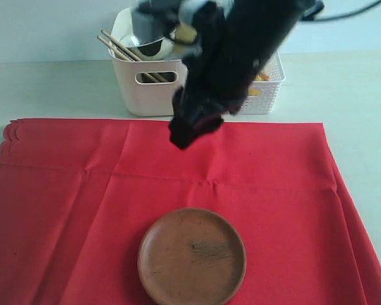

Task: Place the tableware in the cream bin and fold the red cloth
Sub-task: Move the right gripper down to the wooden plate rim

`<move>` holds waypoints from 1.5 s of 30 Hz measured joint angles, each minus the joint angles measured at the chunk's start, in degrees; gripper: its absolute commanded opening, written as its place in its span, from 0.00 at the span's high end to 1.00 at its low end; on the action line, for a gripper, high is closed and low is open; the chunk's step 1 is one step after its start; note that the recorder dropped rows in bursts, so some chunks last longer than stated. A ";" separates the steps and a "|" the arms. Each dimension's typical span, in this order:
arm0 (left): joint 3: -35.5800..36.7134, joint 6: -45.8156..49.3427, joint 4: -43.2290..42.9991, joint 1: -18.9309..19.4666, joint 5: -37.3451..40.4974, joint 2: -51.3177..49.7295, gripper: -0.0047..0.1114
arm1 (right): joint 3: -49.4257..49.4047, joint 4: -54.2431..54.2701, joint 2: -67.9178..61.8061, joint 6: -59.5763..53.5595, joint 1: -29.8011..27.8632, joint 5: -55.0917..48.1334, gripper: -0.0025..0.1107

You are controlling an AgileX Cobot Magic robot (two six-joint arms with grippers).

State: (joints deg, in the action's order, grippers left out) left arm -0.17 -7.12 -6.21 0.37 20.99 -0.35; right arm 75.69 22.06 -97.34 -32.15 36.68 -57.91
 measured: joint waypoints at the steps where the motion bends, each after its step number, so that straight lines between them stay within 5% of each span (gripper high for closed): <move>1: 0.00 0.00 0.00 0.00 0.00 0.00 0.96 | -2.76 -0.16 0.00 0.56 0.00 1.95 0.62; 9: 0.00 0.00 0.00 0.00 0.00 0.00 0.96 | -18.52 -0.36 -1.07 12.67 0.00 20.95 0.62; 17: 0.00 0.00 0.00 0.00 0.00 0.00 0.96 | -24.35 0.55 -2.31 18.59 0.00 26.63 0.62; 45: 0.00 0.00 0.00 0.00 0.00 0.00 0.96 | -33.17 20.09 -3.01 -1.77 0.00 31.05 0.69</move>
State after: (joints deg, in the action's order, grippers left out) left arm -0.17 -7.12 -6.21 0.37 20.99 -0.35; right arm 42.52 42.15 -100.34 -33.92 36.68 -26.85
